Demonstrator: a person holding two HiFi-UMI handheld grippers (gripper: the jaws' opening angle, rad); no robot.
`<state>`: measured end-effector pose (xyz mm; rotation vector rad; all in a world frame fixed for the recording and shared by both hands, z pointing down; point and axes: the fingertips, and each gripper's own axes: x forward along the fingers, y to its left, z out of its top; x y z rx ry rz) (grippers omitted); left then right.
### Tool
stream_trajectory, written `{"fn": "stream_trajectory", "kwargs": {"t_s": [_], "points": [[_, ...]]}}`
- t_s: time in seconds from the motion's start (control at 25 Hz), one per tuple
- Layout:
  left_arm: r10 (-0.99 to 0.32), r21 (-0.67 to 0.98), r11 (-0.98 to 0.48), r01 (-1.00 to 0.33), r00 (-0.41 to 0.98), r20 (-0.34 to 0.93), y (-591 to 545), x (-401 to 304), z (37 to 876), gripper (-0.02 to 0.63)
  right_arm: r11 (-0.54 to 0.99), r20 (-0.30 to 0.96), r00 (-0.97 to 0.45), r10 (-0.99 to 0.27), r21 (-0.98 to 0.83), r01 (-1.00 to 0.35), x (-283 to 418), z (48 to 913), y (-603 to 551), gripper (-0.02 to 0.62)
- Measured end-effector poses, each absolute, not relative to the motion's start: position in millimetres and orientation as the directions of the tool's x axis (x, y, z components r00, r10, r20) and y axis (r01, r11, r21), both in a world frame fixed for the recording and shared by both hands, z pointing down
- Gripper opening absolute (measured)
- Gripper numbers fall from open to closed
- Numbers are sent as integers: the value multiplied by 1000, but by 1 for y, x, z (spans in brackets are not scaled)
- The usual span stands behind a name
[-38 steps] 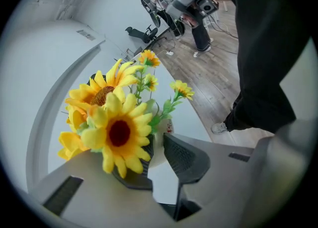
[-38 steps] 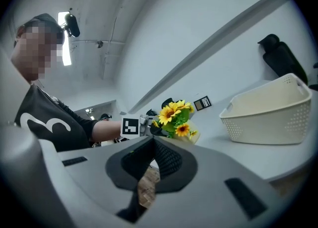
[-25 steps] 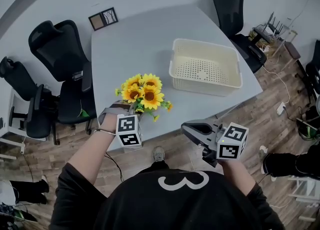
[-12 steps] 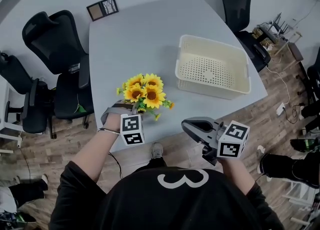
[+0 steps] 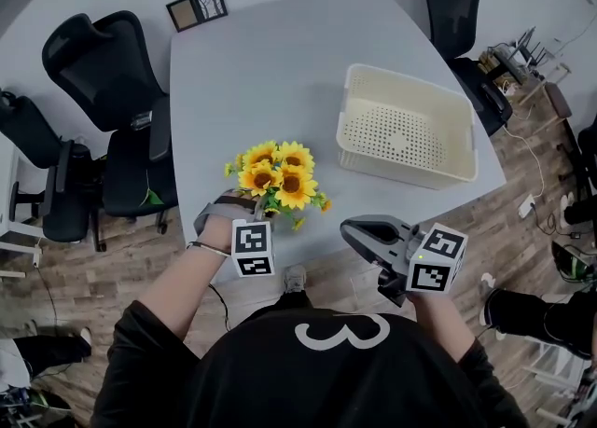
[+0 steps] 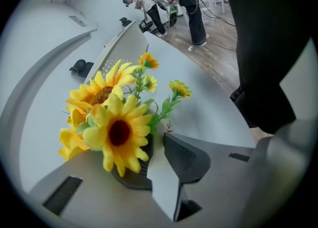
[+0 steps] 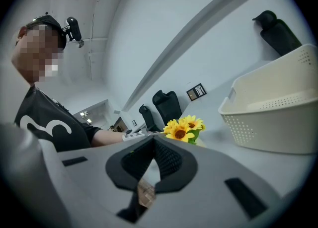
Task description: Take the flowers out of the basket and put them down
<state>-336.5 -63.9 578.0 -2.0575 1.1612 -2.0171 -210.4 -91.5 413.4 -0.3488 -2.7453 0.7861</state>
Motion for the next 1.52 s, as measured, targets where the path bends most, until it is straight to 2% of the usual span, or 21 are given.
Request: {"fn": "stream_trajectory", "kwargs": {"t_s": [0.36,0.64,0.92,1.12,1.52], "points": [[-514,-497,-713,-494,-115,850,-63,-338,578,91,824,188,-938,292,-548,146,-205,416,-93,9],[-502,-467,-709,-529,-87,860,-59,-334,573,164,817,194,-932,307,-555,154,-208,418,-91,8],[-524,-469,-680,-564,-74,849,-53,-335,556,186,819,185,-925,333,-543,187,-219,409,-86,8],[-578,-483,-617,-622,-58,814,-52,-339,539,199,822,188,-922,339,-537,193,-224,403,-81,8],[-647,-403,-456,-794,-16,762,-33,-343,505,198,825,180,-915,361,-519,224,-220,392,-66,8]]}}
